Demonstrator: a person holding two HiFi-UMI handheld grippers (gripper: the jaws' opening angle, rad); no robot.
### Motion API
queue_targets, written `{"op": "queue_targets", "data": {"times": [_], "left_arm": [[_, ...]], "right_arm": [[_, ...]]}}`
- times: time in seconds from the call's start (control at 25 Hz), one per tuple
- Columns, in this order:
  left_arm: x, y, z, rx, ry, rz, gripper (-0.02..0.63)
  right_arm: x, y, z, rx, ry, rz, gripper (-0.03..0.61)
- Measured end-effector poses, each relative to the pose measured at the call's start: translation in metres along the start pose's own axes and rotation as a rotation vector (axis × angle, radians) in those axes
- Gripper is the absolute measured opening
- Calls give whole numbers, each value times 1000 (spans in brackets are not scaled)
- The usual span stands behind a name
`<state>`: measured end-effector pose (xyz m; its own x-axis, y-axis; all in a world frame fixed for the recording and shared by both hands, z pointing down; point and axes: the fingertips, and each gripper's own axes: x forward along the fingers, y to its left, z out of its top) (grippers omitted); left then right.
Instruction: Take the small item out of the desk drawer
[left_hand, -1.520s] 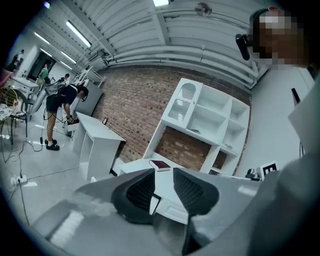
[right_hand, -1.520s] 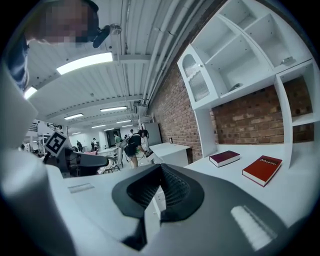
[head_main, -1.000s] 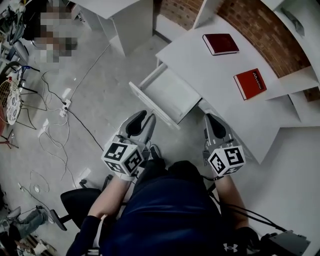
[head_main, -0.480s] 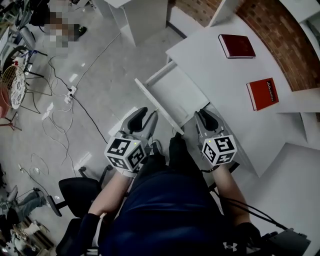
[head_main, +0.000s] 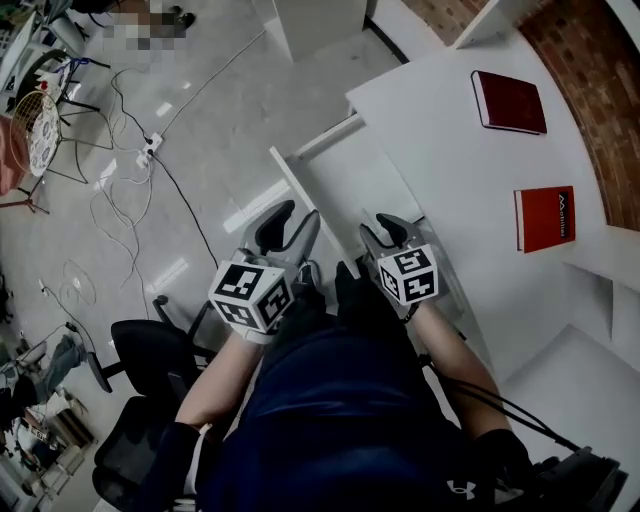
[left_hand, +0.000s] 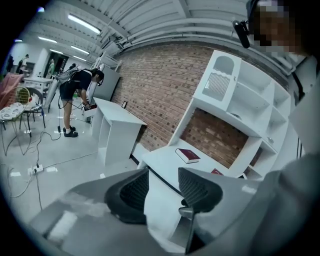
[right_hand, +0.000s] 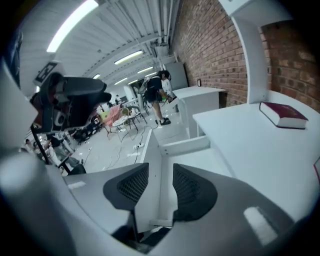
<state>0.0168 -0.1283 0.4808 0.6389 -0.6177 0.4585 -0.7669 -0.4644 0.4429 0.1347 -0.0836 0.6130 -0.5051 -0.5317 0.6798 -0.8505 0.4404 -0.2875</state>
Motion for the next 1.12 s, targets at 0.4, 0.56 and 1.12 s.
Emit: {"op": "queue_targets", "data": {"times": [0.4, 0.56, 1.12], "left_arm": [[6, 23, -21, -71, 21, 119, 186], [-2, 38, -39, -114, 44, 150, 186], [-61, 118, -62, -247, 7, 265, 186]], "right_arm": [[75, -38, -86, -99, 343, 55, 156], [96, -47, -112, -83, 454, 50, 160], [144, -54, -162, -110, 864, 17, 172]]}}
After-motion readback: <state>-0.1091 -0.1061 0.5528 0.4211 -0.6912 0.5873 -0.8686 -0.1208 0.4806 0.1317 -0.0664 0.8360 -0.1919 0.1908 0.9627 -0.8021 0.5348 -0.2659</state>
